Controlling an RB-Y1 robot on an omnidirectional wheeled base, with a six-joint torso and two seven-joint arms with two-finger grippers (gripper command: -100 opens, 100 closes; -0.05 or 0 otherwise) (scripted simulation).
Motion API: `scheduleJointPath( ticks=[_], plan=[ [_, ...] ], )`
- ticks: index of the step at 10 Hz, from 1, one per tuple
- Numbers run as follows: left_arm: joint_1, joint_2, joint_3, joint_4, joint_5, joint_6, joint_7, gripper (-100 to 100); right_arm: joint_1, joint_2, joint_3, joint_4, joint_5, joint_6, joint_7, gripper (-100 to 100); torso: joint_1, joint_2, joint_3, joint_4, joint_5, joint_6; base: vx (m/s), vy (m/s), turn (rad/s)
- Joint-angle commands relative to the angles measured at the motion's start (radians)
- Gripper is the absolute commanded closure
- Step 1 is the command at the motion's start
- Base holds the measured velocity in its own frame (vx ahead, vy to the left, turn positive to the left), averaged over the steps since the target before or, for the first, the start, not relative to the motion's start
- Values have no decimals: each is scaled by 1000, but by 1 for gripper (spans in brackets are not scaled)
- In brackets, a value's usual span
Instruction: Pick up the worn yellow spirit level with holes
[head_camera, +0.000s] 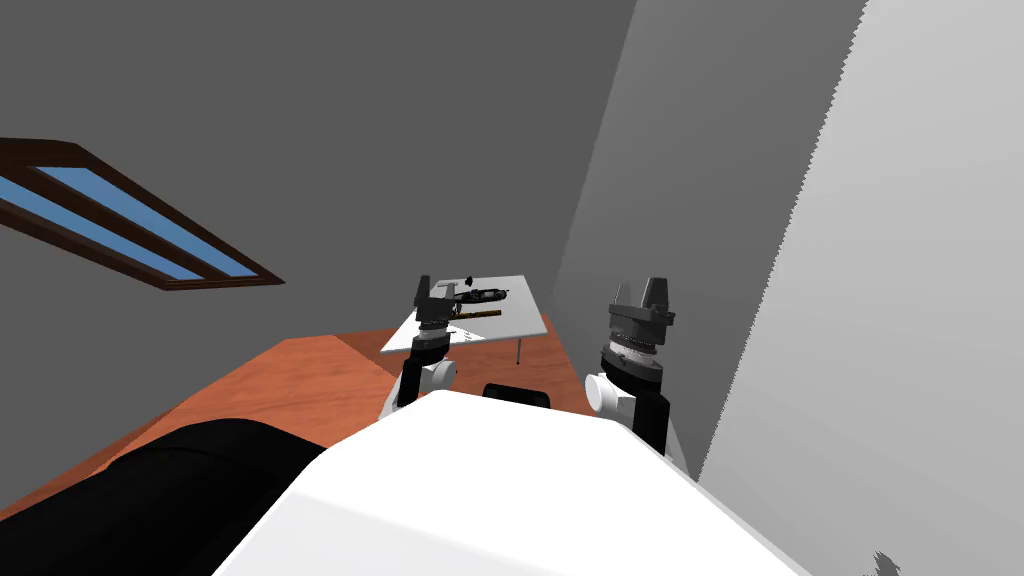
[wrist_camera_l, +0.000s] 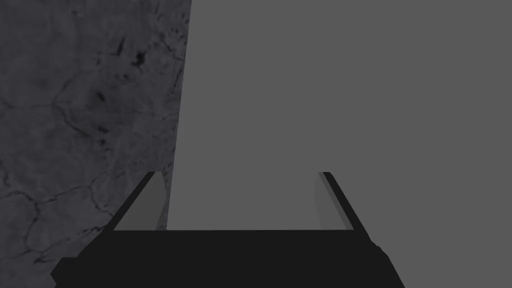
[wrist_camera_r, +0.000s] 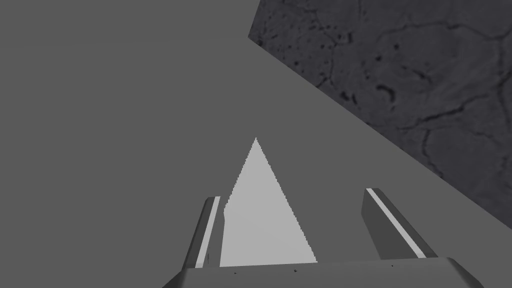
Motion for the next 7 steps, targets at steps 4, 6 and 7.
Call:
scheduleJointPath(
  ticks=[4, 6, 7],
  plan=[
    [-63, 89, 41, 77, -23, 109, 11, -100, 0, 0, 0, 0, 0, 0, 0, 0, 1, 1, 1, 0, 0, 0, -23, 5, -55],
    [-83, 103, 54, 101, -31, 147, 15, -100, 0, 0, 0, 0, 0, 0, 0, 0, 0, 2, 1, 0, 0, 0, -24, 1, -36],
    [-83, 103, 54, 101, -31, 147, 15, -100, 0, 0, 0, 0, 0, 0, 0, 0, 0, 1, 1, 0, 0, 0, -18, 3, -28]
  ],
)
